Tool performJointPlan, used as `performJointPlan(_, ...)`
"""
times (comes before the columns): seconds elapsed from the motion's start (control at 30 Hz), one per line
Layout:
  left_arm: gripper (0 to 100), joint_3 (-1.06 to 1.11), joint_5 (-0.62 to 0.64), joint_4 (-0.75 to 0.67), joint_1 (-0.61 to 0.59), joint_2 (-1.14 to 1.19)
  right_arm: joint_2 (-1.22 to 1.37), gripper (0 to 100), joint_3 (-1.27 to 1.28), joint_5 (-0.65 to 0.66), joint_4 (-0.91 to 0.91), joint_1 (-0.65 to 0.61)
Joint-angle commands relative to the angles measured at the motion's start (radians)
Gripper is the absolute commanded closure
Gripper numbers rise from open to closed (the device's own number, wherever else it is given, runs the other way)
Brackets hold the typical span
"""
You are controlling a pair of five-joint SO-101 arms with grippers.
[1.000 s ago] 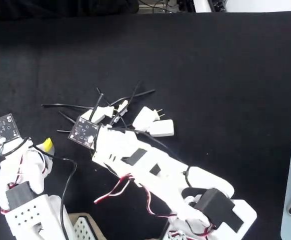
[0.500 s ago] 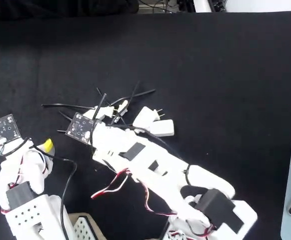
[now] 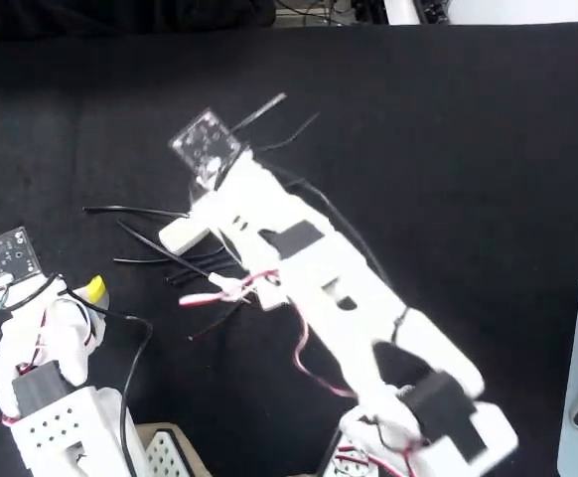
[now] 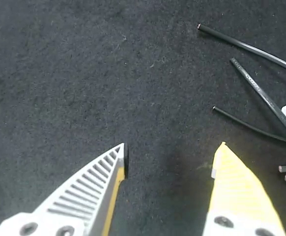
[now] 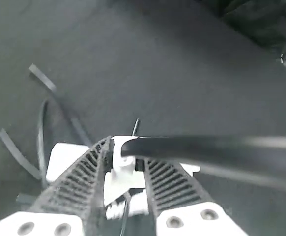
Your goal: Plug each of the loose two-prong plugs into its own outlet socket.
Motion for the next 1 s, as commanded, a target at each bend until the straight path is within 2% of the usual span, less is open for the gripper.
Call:
performJointPlan(0.0,72,-0.007,0.000,0.002,-0.001,-0.006,0.125,98.6,-0.124,-0.018,-0.181,0.044)
performJointPlan(0.1,72,-0.007,0.000,0.003,-0.001,-0.006,0.277,98.6,-0.222,-0.018,-0.292,0.071)
performJointPlan(0.2,71,-0.007,0.000,0.003,-0.001,-0.006,0.430,98.6,-0.363,-0.048,-0.305,0.095)
performJointPlan(0.37,71,-0.007,0.000,0.003,-0.001,-0.006,0.639,98.1,-0.618,-0.180,-0.206,0.150)
performJointPlan(0.47,71,-0.007,0.000,0.003,-0.001,-0.006,0.699,88.5,-0.730,-0.239,-0.084,0.157)
performJointPlan(0.53,71,-0.007,0.000,0.003,-0.001,-0.006,0.702,78.6,-0.759,-0.255,-0.018,0.152)
performJointPlan(0.6,71,-0.007,0.000,0.003,-0.001,-0.006,0.680,73.1,-0.765,-0.255,0.035,0.144)
performJointPlan(0.73,71,-0.007,0.000,0.005,-0.001,-0.006,0.575,75.6,-0.760,-0.255,0.164,0.133)
performJointPlan(0.97,71,-0.007,0.000,0.005,-0.001,-0.006,0.331,87.0,-0.762,-0.255,0.526,0.144)
